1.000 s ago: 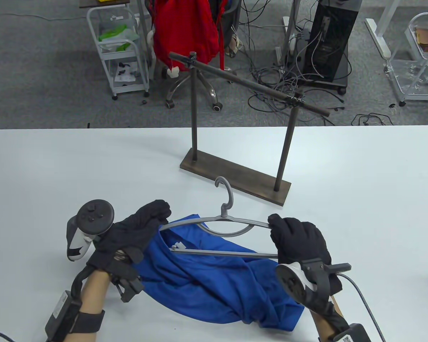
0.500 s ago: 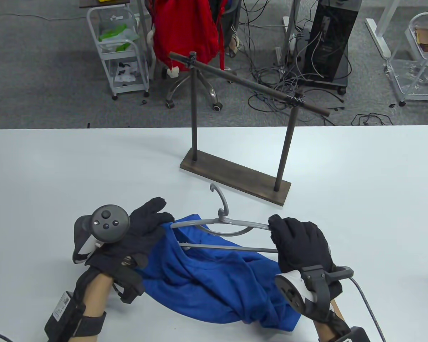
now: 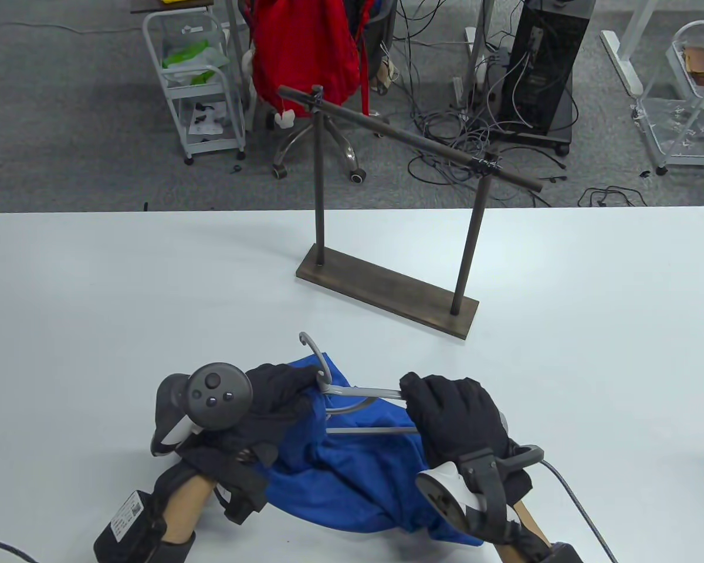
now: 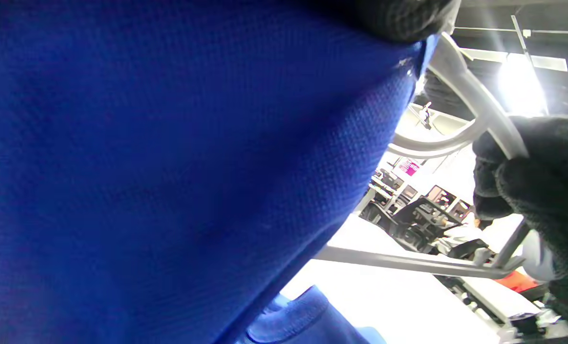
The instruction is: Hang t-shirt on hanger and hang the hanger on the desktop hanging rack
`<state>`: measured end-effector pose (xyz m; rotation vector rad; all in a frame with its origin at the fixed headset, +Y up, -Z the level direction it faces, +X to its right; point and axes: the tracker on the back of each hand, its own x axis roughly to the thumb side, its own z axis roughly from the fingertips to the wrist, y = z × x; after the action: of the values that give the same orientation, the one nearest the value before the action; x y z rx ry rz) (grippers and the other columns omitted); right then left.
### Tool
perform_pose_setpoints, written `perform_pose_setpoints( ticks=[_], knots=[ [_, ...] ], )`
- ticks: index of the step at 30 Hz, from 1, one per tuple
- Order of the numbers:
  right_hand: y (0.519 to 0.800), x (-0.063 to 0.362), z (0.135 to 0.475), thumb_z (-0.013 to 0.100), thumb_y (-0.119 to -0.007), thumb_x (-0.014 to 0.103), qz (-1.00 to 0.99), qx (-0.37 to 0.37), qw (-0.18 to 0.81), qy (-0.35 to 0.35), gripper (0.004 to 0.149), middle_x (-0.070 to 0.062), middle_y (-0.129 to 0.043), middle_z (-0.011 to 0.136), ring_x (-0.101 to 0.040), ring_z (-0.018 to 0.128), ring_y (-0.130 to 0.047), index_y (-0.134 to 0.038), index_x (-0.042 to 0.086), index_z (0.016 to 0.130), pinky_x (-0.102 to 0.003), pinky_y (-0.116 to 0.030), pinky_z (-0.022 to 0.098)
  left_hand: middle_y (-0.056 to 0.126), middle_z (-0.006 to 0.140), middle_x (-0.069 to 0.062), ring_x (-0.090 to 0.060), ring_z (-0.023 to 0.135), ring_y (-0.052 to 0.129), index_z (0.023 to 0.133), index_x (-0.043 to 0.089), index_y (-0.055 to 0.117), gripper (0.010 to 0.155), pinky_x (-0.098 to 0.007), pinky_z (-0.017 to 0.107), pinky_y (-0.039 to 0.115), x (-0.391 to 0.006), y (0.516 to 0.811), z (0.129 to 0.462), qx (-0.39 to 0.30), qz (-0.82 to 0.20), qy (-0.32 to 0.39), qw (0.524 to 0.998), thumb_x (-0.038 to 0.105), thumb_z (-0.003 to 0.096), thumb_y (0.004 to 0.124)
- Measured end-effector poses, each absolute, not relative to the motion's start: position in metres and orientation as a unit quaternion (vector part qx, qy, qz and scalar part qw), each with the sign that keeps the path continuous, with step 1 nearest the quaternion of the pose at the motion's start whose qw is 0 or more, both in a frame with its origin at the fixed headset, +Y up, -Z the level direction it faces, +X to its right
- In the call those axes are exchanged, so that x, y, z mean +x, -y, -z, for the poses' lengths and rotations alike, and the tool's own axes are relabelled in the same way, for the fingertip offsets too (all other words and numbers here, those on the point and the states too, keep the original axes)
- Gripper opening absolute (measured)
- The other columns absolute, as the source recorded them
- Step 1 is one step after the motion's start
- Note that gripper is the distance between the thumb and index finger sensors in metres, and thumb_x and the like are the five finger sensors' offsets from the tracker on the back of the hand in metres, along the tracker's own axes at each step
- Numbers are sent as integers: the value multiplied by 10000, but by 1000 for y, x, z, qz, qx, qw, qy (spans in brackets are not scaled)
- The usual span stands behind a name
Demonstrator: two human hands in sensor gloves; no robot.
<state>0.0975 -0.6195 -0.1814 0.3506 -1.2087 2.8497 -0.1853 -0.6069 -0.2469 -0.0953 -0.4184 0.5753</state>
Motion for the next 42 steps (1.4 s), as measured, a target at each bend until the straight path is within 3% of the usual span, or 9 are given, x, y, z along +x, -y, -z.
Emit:
perform_pose_setpoints(
  ticks=[7, 12, 16, 20, 23, 26, 30, 34, 42],
  knots=[
    [621, 99, 185, 473, -722, 404, -924, 112, 21, 366, 444, 95, -853, 828, -162, 646, -977, -713, 360, 915, -473, -843, 623, 775, 959, 239, -66, 900, 797, 1026, 590, 563, 530, -442, 912, 577, -181, 607, 244, -33, -258, 198, 945, 547, 505, 651],
    [623, 95, 184, 487, -699, 450, -927, 120, 23, 354, 580, 36, -694, 1051, -237, 940, -805, -561, 336, 1038, -533, -685, 748, 756, 966, 249, -59, 907, 781, 1031, 599, 542, 530, -430, 912, 576, -183, 605, 243, -10, -256, 180, 950, 558, 510, 634],
    [622, 84, 171, 489, -691, 475, -900, 136, -40, 413, 633, 15, -530, 1152, -280, 1070, -611, -489, 327, 1070, -543, -564, 802, 753, 969, 242, -67, 906, 782, 1036, 590, 536, 533, -440, 900, 588, -190, 599, 242, 11, -270, 166, 948, 555, 514, 632],
    [625, 65, 158, 479, -692, 470, -868, 215, -73, 442, 525, 100, -756, 1011, -165, 912, -844, -627, 362, 989, -449, -739, 744, 750, 970, 240, -65, 900, 786, 1039, 588, 530, 533, -436, 891, 604, -198, 592, 241, 33, -289, 158, 944, 556, 516, 629],
    [635, 51, 158, 468, -704, 459, -878, 257, -58, 400, 466, 111, -881, 878, -139, 760, -949, -720, 363, 924, -416, -823, 661, 750, 969, 238, -67, 896, 787, 1043, 583, 525, 535, -436, 887, 609, -202, 586, 237, 47, -312, 154, 936, 556, 518, 625],
    [647, 44, 172, 461, -703, 465, -918, 251, -83, 295, 518, 82, -903, 859, -170, 721, -969, -696, 339, 963, -444, -830, 635, 748, 970, 242, -62, 895, 789, 1045, 584, 519, 535, -430, 885, 615, -204, 581, 233, 60, -317, 158, 933, 562, 520, 619],
    [664, 48, 193, 450, -692, 518, -954, 234, -85, 164, 576, -6, -648, 1108, -260, 969, -779, -611, 420, 1011, -538, -700, 748, 741, 973, 251, -53, 898, 786, 1047, 589, 509, 534, -422, 890, 614, -205, 575, 228, 72, -328, 166, 927, 568, 523, 610],
    [670, 58, 210, 449, -706, 520, -974, 205, -74, 67, 558, -41, -537, 1164, -302, 1041, -687, -649, 398, 990, -579, -628, 778, 738, 971, 260, -44, 896, 787, 1046, 594, 502, 534, -414, 889, 620, -215, 570, 228, 90, -345, 160, 920, 572, 522, 602],
    [664, 86, 224, 463, -755, 446, -981, 184, -5, 56, 402, 11, -626, 1121, -264, 1013, -742, -761, 384, 860, -580, -632, 778, 735, 974, 256, -47, 900, 780, 1048, 592, 501, 532, -416, 893, 610, -230, 576, 239, 67, -394, 155, 903, 568, 526, 602]
  ],
)
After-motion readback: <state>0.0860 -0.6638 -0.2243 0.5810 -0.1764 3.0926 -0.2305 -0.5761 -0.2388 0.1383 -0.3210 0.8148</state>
